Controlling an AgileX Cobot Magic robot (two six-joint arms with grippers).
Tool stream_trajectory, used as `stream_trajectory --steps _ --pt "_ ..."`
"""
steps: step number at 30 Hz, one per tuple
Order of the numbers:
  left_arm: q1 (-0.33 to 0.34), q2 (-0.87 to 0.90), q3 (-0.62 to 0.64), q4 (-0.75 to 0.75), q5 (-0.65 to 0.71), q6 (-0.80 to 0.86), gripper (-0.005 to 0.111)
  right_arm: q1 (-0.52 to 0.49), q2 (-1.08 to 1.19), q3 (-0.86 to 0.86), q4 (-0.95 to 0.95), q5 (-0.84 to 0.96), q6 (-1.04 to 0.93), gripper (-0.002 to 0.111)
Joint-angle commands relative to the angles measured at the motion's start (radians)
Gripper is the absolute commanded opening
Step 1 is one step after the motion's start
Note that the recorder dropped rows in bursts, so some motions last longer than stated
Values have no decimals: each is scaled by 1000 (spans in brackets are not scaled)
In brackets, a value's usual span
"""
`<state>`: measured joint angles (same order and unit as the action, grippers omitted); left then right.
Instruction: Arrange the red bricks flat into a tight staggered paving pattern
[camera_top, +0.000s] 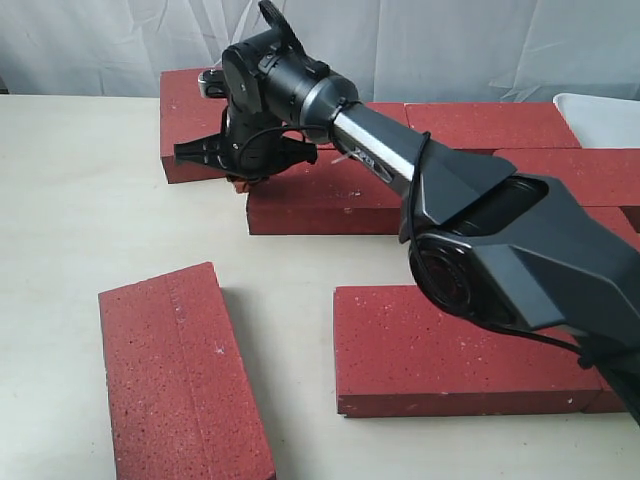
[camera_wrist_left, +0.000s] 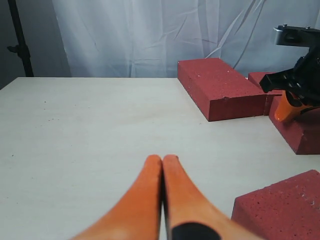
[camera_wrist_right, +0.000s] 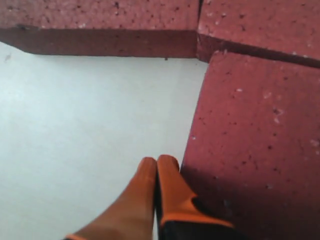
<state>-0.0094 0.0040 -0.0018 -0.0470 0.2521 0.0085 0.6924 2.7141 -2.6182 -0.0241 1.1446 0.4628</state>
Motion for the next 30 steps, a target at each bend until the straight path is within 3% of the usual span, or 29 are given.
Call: stream_trajectory --steps 1,30 --pt "5 -4 2 5 -14 -1 0 -34 -1 1 -9 70 1 -1" --pt "5 -4 2 13 -14 -1 0 -134 -46 1 11 76 -68 -1"
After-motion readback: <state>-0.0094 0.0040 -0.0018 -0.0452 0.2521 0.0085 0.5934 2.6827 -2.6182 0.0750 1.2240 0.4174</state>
